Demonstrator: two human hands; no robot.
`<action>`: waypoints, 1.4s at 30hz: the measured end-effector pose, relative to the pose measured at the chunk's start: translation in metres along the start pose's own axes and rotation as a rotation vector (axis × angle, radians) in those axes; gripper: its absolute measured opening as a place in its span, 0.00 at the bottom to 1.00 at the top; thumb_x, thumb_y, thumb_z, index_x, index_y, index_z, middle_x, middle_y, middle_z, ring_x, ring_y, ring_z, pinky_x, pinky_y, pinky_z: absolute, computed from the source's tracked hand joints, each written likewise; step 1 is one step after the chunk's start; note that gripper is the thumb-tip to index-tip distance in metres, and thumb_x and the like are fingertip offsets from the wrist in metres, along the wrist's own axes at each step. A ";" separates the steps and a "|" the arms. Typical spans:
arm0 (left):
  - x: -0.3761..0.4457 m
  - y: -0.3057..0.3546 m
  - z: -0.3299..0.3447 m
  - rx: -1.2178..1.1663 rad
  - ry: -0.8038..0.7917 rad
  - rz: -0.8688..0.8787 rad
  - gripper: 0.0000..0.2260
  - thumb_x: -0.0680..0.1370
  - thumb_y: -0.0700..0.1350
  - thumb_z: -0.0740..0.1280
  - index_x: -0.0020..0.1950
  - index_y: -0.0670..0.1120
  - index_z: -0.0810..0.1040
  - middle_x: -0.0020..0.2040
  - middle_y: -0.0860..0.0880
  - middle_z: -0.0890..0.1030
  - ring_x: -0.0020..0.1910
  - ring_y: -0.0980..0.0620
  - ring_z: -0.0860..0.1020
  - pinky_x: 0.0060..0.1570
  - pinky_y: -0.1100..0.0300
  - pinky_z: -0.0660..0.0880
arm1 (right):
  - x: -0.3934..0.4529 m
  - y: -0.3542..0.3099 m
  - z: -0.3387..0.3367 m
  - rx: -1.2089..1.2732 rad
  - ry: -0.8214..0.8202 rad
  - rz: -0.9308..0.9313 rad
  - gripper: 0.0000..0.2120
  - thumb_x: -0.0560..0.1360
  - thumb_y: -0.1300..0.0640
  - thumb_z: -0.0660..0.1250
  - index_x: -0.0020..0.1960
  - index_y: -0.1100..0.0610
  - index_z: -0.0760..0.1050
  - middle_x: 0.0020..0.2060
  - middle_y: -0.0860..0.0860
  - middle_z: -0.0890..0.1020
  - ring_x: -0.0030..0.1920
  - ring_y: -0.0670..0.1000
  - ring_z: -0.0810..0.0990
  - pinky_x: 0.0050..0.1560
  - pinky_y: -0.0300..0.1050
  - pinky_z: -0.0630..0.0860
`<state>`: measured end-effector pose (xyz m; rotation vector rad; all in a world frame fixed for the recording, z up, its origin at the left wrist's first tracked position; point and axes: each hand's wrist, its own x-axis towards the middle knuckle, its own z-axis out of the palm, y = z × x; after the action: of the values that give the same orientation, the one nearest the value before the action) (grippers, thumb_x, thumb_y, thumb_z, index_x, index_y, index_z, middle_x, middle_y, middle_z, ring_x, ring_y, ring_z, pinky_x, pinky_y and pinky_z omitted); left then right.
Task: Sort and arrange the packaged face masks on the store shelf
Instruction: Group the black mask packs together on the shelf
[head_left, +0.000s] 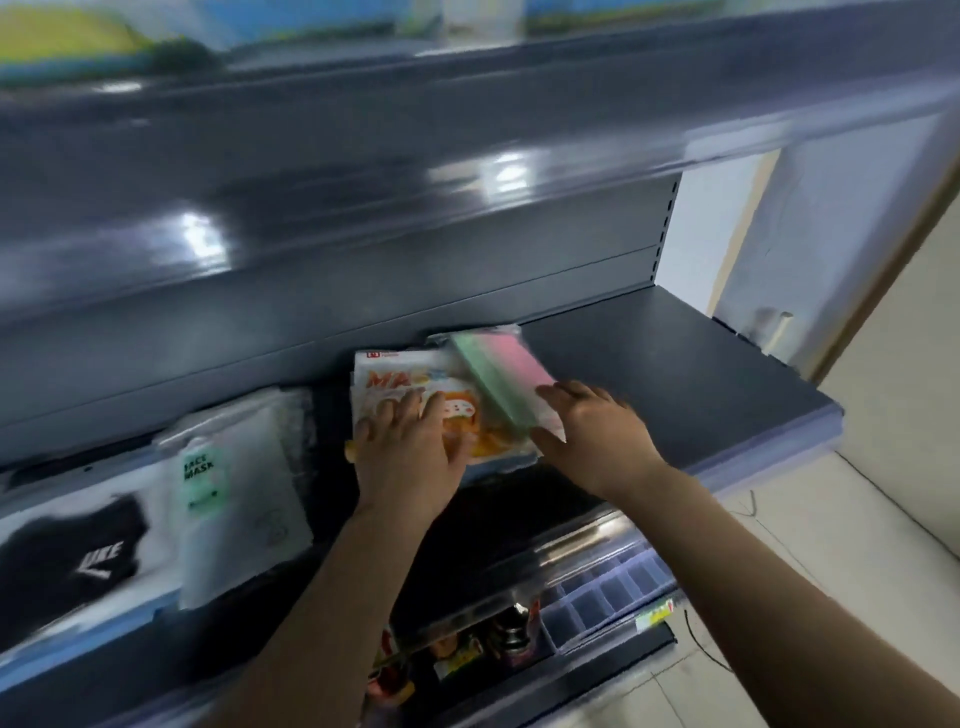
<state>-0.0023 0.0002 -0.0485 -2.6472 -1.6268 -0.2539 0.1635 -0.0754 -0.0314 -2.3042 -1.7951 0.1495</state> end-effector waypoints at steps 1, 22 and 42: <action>0.001 0.003 0.002 0.007 -0.014 -0.046 0.25 0.79 0.60 0.52 0.74 0.52 0.59 0.74 0.49 0.61 0.72 0.45 0.59 0.68 0.48 0.58 | 0.003 0.009 -0.001 0.030 -0.019 -0.012 0.25 0.78 0.46 0.60 0.73 0.51 0.63 0.69 0.51 0.69 0.67 0.57 0.69 0.64 0.51 0.69; -0.013 0.035 0.016 -0.252 0.065 -0.703 0.36 0.71 0.65 0.67 0.73 0.50 0.62 0.73 0.46 0.64 0.70 0.38 0.63 0.66 0.45 0.61 | 0.061 0.068 0.013 0.396 -0.247 0.018 0.38 0.68 0.41 0.70 0.70 0.55 0.60 0.65 0.55 0.72 0.66 0.59 0.67 0.64 0.54 0.65; -0.031 0.007 0.009 -0.758 0.215 -0.828 0.45 0.55 0.66 0.75 0.67 0.48 0.68 0.62 0.45 0.76 0.63 0.40 0.72 0.63 0.43 0.70 | 0.081 0.043 0.017 0.643 -0.314 0.136 0.46 0.63 0.41 0.75 0.73 0.54 0.57 0.69 0.56 0.65 0.70 0.59 0.61 0.69 0.52 0.61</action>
<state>-0.0090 -0.0288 -0.0612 -1.9433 -2.8470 -1.3323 0.2211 -0.0055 -0.0534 -1.9890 -1.4122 0.9983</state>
